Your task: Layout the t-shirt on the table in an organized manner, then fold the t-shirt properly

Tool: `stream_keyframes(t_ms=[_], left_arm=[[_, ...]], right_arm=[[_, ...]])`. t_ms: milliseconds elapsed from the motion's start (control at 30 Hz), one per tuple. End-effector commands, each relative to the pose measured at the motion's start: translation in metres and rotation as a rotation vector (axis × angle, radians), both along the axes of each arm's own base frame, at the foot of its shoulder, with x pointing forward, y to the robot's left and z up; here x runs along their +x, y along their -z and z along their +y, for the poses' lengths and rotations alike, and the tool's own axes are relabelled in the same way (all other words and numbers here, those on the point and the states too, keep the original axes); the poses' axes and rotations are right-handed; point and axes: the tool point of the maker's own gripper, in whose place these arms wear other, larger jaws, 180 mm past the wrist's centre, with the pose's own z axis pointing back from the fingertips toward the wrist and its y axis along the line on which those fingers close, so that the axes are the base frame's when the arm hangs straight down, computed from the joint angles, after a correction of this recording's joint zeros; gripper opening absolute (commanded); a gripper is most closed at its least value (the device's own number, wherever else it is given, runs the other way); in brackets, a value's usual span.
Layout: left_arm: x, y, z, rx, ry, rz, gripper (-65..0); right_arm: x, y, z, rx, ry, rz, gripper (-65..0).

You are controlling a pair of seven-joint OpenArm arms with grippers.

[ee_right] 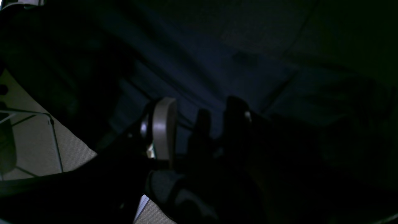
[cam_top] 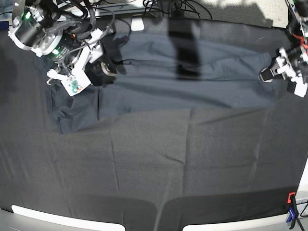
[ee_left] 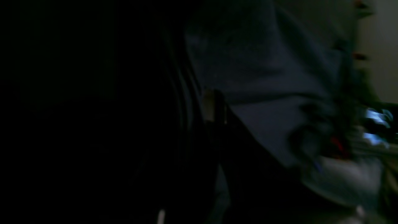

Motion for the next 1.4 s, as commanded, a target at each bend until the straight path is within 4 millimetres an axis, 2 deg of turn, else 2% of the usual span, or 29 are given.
stream_keyframes(t_ms=[0, 100, 233, 333, 400, 500, 600, 767, 900, 967, 1133, 1200, 1267, 1367], left_arm=[[0.019, -0.024, 0.031, 0.083, -0.038, -0.079, -65.0], [0.027, -0.040, 0.064, 0.202, -0.067, -0.118, -65.0], [0.029, -0.060, 0.092, 0.276, -0.062, -0.127, -65.0], [0.032, -0.074, 0.101, 0.306, -0.055, -0.147, -65.0], [0.034, -0.078, 0.093, 0.294, -0.030, -0.154, -65.0], [0.035, -0.082, 0.068, 0.276, 0.045, -0.157, -65.0], [0.034, -0.089, 0.034, 0.292, 0.143, -0.179, -65.0], [0.021, -0.109, -0.032, 0.319, 0.270, -0.288, -65.0], [0.014, -0.127, -0.085, 0.250, 0.263, -0.401, -65.0], [0.011, -0.126, -0.114, 0.196, 0.280, -0.418, -65.0], [0.005, -0.094, -0.177, 0.164, 0.381, -0.353, -65.0], [0.001, -0.088, -0.200, 0.152, 0.432, -0.349, -65.0], [-0.002, -0.088, -0.220, 0.124, 0.480, -0.353, -65.0], [-0.008, -0.087, -0.238, 0.101, 0.535, -0.353, -65.0]], right_arm=[[0.002, -0.010, 0.003, 0.010, -0.023, -0.043, -39.5], [0.002, -0.010, 0.004, 0.011, -0.023, -0.043, -39.5], [0.002, -0.010, 0.004, 0.011, -0.024, -0.044, -39.5], [0.002, -0.010, 0.004, 0.013, -0.024, -0.045, -39.5], [0.003, -0.011, 0.004, 0.017, -0.024, -0.051, -39.5], [0.006, -0.018, 0.007, 0.043, -0.025, -0.083, -39.5], [0.011, -0.024, 0.009, 0.063, -0.026, -0.118, -39.5], [0.018, -0.027, 0.005, 0.033, -0.017, -0.141, -39.5], [0.022, -0.032, 0.006, 0.038, -0.019, -0.161, -39.5], [0.025, -0.034, 0.006, 0.037, -0.019, -0.170, -39.5], [0.026, -0.035, 0.006, 0.037, -0.019, -0.177, -39.5], [0.026, -0.035, 0.006, 0.037, -0.019, -0.177, -39.5], [0.026, -0.035, 0.006, 0.037, -0.019, -0.177, -39.5], [0.026, -0.035, 0.006, 0.037, -0.019, -0.177, -39.5]])
